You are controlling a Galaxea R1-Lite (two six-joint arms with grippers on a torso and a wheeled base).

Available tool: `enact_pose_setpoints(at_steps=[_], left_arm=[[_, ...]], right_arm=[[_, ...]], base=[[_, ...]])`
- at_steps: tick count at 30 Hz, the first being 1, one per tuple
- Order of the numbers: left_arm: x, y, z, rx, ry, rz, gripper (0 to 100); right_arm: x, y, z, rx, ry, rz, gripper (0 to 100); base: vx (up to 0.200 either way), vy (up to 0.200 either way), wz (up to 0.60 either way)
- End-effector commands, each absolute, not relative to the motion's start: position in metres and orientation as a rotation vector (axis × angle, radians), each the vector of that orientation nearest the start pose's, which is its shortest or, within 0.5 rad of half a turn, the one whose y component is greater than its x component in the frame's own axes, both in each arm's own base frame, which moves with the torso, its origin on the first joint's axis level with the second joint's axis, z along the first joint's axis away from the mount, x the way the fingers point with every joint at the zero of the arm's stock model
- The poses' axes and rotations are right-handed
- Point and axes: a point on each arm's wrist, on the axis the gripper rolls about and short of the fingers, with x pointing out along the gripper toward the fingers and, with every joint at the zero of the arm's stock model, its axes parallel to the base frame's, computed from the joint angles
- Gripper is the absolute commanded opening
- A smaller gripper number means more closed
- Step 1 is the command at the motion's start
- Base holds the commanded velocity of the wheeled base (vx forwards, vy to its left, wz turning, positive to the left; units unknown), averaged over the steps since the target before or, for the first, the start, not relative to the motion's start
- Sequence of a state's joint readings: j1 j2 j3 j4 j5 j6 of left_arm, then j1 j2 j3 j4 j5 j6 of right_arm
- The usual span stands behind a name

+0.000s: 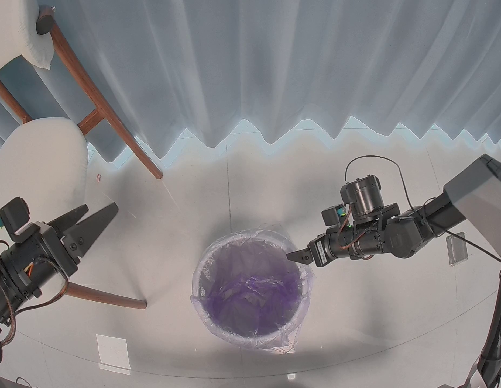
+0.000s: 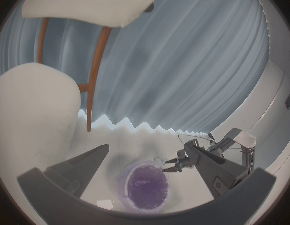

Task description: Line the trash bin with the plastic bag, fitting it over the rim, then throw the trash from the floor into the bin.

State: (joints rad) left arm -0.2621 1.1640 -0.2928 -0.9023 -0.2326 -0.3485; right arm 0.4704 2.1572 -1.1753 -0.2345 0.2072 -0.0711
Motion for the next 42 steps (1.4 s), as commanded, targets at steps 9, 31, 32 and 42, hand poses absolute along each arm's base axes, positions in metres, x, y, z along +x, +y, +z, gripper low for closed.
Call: enact_pose_setpoints(at_steps=[9, 31, 32, 42], left_arm=[[0.167, -0.092, 0.116, -0.598, 0.589, -0.538, 100], [0.173, -0.079, 0.064, -0.809, 0.674, -0.206, 100], [0.172, -0.079, 0.062, -0.801, 0.684, -0.203, 100], [0.188, -0.081, 0.046, -0.803, 0.673, -0.140, 100]], right_arm=[[0.299, 0.134, 0.160, 0.054, 0.515, 0.571, 100], [0.240, 0.091, 0.136, 0.192, 0.464, 0.457, 100], [0.239, 0.091, 0.136, 0.194, 0.465, 0.446, 100], [0.232, 0.088, 0.135, 0.195, 0.466, 0.436, 100]], base=[[0.000, 0.000, 0.00], [-0.055, 0.000, 0.00], [-0.200, 0.000, 0.00], [-0.100, 0.000, 0.00]])
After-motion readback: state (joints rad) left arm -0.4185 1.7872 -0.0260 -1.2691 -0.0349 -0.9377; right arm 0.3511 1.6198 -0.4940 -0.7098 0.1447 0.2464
